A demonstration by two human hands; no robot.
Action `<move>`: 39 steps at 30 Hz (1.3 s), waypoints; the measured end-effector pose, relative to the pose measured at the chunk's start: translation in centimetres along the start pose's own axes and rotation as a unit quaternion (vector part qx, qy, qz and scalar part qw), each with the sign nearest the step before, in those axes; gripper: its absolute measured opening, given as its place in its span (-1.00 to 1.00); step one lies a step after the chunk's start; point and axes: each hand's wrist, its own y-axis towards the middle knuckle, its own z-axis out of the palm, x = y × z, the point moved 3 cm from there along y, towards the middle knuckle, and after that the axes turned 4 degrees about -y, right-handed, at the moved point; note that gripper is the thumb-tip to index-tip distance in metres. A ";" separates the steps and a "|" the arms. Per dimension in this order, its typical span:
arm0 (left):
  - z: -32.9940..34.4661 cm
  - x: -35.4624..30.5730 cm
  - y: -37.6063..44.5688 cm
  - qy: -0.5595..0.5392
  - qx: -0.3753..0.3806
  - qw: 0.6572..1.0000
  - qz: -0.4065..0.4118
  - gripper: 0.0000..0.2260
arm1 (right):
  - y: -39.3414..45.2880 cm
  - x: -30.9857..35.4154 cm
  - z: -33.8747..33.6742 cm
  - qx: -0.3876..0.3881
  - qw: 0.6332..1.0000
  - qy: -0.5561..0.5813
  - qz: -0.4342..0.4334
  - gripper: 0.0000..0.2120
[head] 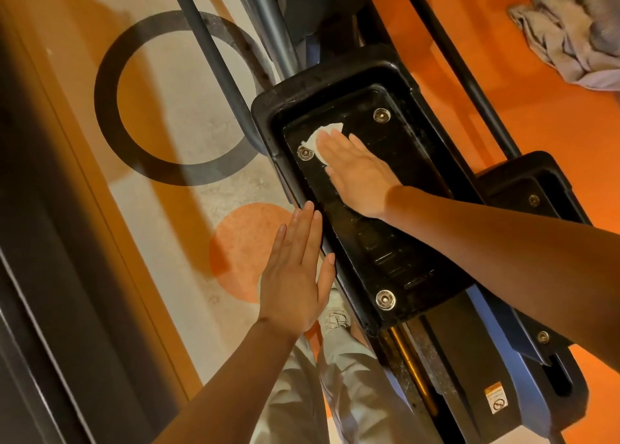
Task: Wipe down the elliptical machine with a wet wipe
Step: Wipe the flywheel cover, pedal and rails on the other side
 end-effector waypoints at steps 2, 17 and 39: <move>-0.1 0.0 0.1 -0.003 0.004 1.000 0.002 -0.50 | 0.8 0.7 0.2 0.005 1.000 -0.019 -0.017 -0.47; -0.2 0.0 0.1 -0.005 0.018 1.000 -0.008 -0.50 | 3.5 -5.0 -1.6 0.038 0.973 -0.077 0.212 -0.45; -0.3 0.0 0.0 -0.010 0.002 1.000 -0.001 -0.50 | 3.5 -4.9 -1.7 0.078 0.961 -0.037 0.262 -0.40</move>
